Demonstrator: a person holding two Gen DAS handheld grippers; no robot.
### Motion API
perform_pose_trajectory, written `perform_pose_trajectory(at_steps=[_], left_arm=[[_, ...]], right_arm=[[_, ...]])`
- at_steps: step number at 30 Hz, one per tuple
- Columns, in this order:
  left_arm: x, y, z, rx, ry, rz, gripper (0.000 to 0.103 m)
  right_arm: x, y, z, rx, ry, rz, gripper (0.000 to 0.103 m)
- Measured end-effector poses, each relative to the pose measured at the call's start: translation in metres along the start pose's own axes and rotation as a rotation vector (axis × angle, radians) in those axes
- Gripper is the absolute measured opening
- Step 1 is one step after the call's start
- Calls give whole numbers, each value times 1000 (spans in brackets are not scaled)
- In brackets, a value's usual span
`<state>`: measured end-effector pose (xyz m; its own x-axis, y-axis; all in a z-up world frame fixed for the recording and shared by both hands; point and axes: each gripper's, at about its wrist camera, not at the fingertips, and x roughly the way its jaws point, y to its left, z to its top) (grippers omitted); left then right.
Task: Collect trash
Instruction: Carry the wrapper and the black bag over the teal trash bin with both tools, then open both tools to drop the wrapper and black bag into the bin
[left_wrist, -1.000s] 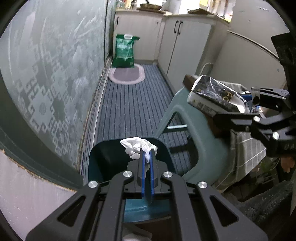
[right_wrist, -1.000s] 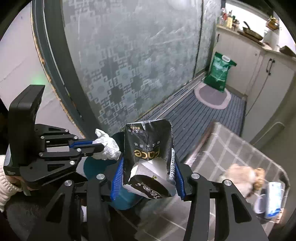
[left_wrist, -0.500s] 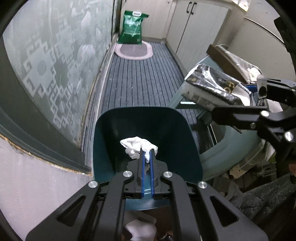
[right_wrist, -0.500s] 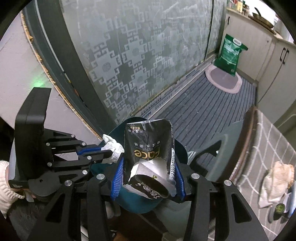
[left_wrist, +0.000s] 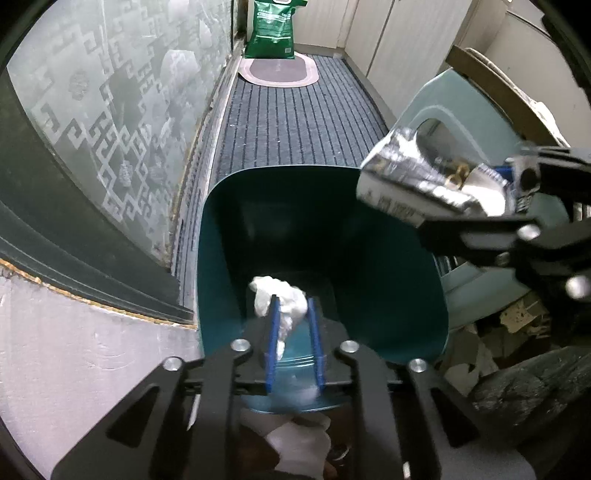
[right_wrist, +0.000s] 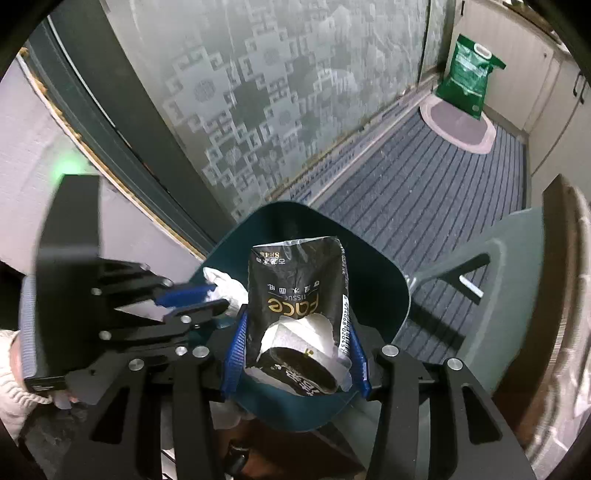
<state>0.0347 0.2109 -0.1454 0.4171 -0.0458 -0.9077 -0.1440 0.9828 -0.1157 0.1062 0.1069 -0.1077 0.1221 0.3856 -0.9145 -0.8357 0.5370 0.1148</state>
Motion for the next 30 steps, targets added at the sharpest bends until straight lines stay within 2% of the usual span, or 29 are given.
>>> perform_pose_trajectory(at_steps=[5, 11, 22, 25, 30], left_arm=[[-15, 4, 0, -4, -34, 13, 20], [-46, 1, 1, 7, -123, 37, 20], [-103, -13, 10, 17, -268, 17, 17], [-119, -18, 12, 20, -312, 17, 18], [-143, -26, 14, 25, -378, 14, 18]], right_arm=[[23, 0, -5, 10, 48, 10, 48], [43, 0, -11, 24, 84, 21, 48], [76, 2, -21, 13, 159, -6, 50], [81, 2, -24, 10, 175, -20, 54], [78, 2, -27, 5, 173, -26, 55]])
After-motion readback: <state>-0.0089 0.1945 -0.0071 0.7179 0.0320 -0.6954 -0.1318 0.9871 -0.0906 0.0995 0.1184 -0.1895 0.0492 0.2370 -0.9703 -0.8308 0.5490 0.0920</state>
